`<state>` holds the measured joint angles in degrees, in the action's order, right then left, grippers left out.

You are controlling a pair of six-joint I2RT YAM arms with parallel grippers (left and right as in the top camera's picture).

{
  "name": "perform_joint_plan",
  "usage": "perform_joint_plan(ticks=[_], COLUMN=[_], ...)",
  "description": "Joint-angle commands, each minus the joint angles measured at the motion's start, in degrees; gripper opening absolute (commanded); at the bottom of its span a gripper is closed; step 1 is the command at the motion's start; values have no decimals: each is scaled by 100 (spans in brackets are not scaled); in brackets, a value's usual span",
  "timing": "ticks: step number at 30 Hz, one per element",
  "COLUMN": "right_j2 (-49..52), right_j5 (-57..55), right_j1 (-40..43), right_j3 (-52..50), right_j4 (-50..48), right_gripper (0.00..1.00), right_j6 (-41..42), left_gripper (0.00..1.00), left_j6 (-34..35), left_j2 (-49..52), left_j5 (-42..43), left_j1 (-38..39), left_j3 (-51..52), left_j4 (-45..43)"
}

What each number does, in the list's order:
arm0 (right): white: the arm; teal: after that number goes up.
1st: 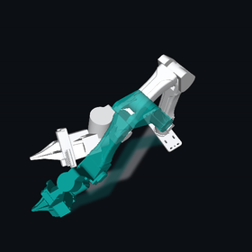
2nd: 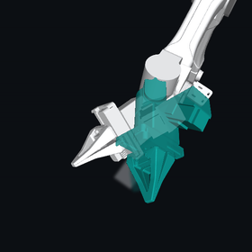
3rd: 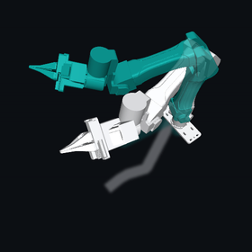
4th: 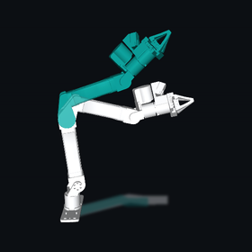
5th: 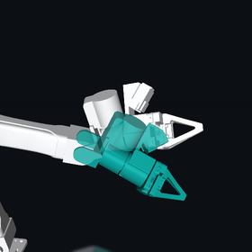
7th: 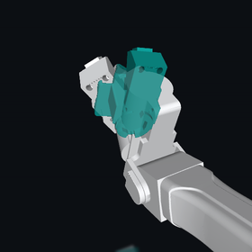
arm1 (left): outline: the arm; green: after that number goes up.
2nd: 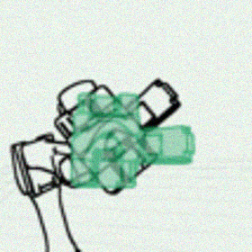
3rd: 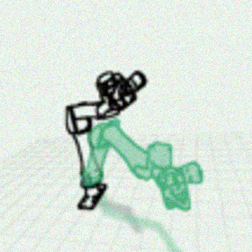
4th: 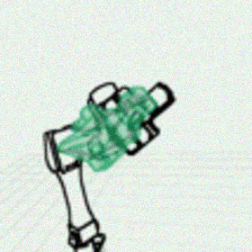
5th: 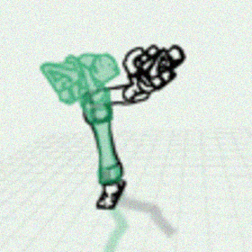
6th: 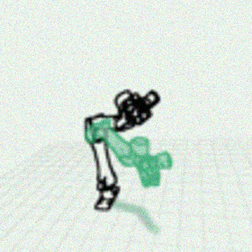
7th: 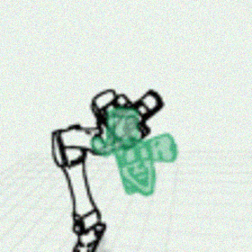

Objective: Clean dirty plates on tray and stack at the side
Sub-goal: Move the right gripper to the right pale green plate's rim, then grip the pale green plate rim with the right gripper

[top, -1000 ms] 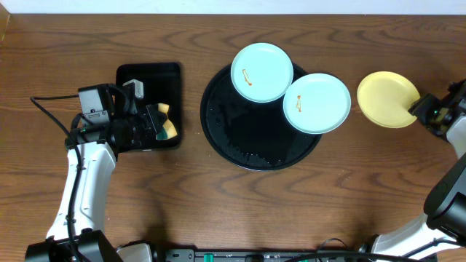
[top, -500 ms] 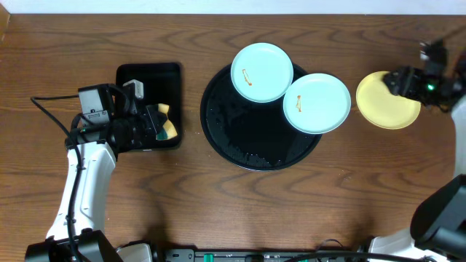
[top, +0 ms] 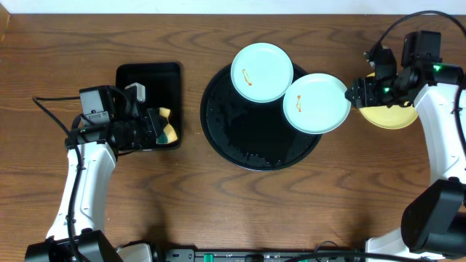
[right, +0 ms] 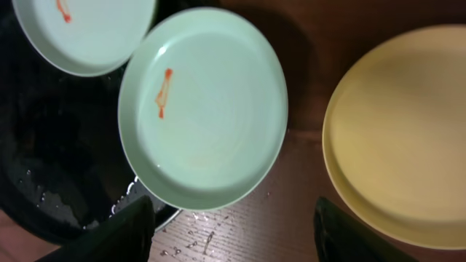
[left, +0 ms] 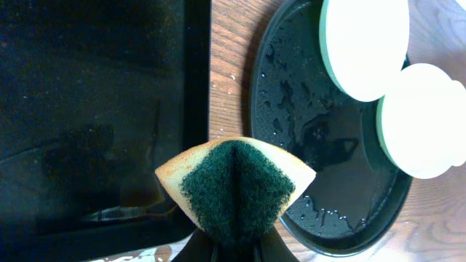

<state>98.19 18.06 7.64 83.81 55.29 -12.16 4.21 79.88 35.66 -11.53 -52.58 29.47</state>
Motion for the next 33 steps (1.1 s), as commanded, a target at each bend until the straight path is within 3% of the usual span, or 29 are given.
perform_joint_plan(ticks=[1,15,23,26,33], right_j2=[-2,87,789,855,859], right_j5=[-92,140,433,367,122], right_j1=[35,70,68,70,70], right_j3=[-385,-1537,-1567,-1567,-1567], right_j4=[-153,-2044,-2310,-2369,-2492], right_gripper=[68,56,58,51,47], right_j6=[-33,378,306,310,310], left_gripper=[8,8,8,8,8], left_j6=[-232,-229,-229,-229,-229], left_j2=[-13,-13,-13,-13,-13], left_j5=[-326,-511,-511,-511,-511], left_j1=[-28,-28,-28,-28,-28], left_j3=[94,146,146,146,146], left_j4=[-2,4,2,0,-4])
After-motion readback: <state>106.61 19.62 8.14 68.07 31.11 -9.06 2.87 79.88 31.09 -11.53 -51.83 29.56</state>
